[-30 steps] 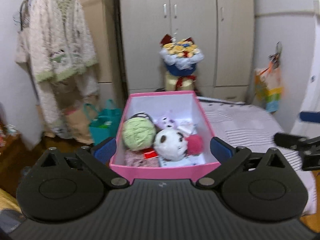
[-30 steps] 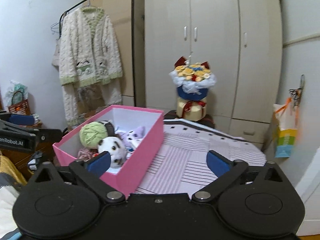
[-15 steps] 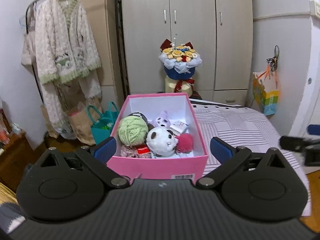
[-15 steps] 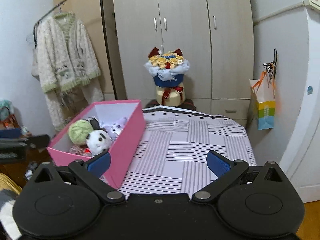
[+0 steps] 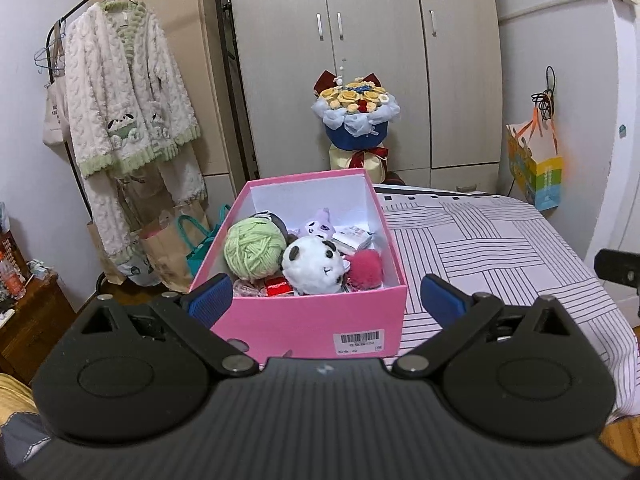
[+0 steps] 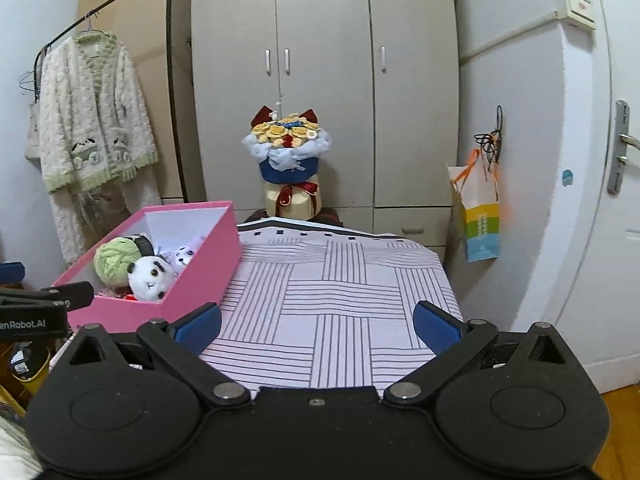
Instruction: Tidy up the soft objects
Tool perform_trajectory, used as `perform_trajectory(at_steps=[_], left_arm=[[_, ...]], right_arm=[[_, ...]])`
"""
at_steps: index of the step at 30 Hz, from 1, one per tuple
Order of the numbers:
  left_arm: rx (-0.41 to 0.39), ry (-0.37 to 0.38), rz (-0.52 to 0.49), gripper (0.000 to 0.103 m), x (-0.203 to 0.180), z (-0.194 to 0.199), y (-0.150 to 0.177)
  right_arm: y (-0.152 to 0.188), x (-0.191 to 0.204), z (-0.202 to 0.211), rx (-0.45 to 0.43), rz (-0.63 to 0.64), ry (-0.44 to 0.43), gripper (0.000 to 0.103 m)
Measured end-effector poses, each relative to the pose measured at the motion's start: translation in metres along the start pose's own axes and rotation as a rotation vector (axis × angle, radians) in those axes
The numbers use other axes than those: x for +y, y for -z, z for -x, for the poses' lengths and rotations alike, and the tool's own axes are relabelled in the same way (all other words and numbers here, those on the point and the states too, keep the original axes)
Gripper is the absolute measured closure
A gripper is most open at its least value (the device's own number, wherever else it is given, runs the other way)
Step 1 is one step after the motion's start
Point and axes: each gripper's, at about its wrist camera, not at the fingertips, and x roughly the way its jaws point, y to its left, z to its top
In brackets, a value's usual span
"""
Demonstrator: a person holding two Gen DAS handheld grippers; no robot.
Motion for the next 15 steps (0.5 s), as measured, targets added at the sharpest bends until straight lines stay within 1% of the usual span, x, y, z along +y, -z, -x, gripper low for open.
perform_trajectory(at_steps=[7,12,15], left_arm=[[-0.01,0.017,0.025,0.001,0.001,-0.001,0.007],[-0.021,0.011,0.026,0.001,0.001,-0.001,0.013],[-0.017,0.025,0.036,0.001,0.001,-0.003,0.014]], right_arm=[[0.006,0.0,0.004,-0.003,0.014,0.045,0.0],[0.014,0.001,0.003,0.01,0.026,0.028,0.0],[0.016,0.003,0.004,0.001,0.025,0.028,0.0]])
